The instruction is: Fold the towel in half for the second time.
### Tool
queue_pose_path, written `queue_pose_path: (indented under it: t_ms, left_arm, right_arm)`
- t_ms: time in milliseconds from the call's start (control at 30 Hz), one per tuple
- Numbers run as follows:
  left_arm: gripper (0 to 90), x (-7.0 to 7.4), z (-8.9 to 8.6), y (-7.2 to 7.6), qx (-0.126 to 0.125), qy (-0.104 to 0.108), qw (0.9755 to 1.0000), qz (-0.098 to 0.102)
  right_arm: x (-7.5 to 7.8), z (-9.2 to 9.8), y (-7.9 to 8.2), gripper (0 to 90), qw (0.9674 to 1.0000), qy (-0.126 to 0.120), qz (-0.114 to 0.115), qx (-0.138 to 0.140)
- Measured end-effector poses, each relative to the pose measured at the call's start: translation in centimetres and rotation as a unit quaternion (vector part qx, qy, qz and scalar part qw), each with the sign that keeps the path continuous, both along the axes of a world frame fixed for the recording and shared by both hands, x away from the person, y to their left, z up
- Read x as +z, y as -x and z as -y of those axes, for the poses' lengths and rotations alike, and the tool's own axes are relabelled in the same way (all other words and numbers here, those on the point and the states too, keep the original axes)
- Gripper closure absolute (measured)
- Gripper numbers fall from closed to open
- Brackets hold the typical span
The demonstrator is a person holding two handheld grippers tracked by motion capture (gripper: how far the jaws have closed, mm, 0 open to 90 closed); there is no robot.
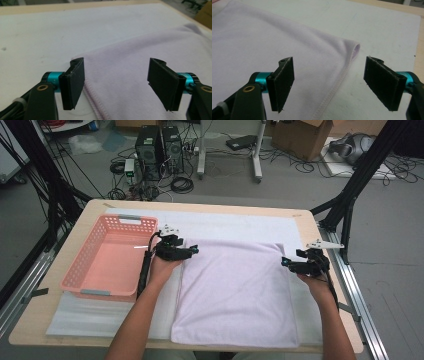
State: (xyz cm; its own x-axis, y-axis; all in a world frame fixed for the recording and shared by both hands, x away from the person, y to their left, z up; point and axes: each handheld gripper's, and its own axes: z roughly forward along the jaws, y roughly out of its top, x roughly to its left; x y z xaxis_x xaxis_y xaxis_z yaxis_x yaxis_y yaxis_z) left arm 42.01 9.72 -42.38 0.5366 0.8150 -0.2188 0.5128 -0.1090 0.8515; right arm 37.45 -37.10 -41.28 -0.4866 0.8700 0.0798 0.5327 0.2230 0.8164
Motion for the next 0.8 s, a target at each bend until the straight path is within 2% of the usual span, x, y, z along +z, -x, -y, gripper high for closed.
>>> queue_pose_path:
  t_ms: [133, 167, 233, 300, 367, 467, 567, 700, 767, 800]
  left_arm:
    - [21.2, 0.0, -0.1, -0.7, 0.009, -0.005, 0.9999, -0.012]
    - [20.9, 0.0, 0.0, -1.0, 0.02, -0.008, 0.9997, -0.015]
    - [20.9, -0.3, 0.0, -1.2, 0.015, -0.012, 0.9996, -0.019]
    - [21.4, -0.8, -0.1, -1.5, 0.025, -0.017, 0.9992, -0.027]
    - [24.0, -1.2, -0.4, -1.8, 0.031, -0.016, 0.9986, -0.039]
    - [29.2, -1.7, -0.4, -2.0, 0.031, -0.024, 0.9984, -0.042]
    - [30.3, -2.1, -0.2, -2.2, 0.039, -0.022, 0.9979, -0.048]
    - [33.1, -2.8, -0.1, -2.6, 0.048, -0.031, 0.9972, -0.048]
    - [34.9, -2.8, -0.2, -2.8, 0.051, -0.028, 0.997, -0.051]
    - [36.1, -2.7, -0.2, -3.0, 0.047, -0.036, 0.9971, -0.048]
  right_arm:
    - [-0.6, 0.1, -1.3, 23.4, 0.9997, 0.01, -0.021, -0.003]
    - [-0.8, 0.1, -1.6, 23.4, 0.9997, 0.009, -0.023, -0.006]
    - [-1.2, 0.2, -2.3, 23.4, 0.9992, 0.009, -0.035, -0.016]
    - [-1.4, 0.1, -2.8, 23.4, 0.999, 0.01, -0.039, -0.019]
    - [-1.5, -0.1, -3.1, 23.4, 0.999, 0.007, -0.039, -0.022]
    - [-2.0, -0.1, -3.4, 23.4, 0.9983, 0.005, -0.05, -0.028]
    - [-2.4, -0.1, -3.7, 23.4, 0.9977, 0.003, -0.055, -0.038]
    - [-2.9, -0.1, -4.1, 23.4, 0.9969, 0.013, -0.063, -0.047]
    - [-2.9, -0.1, -4.4, 24.0, 0.9963, 0.019, -0.066, -0.051]
    - [-2.9, -0.2, -4.6, 26.3, 0.9963, 0.021, -0.065, -0.053]
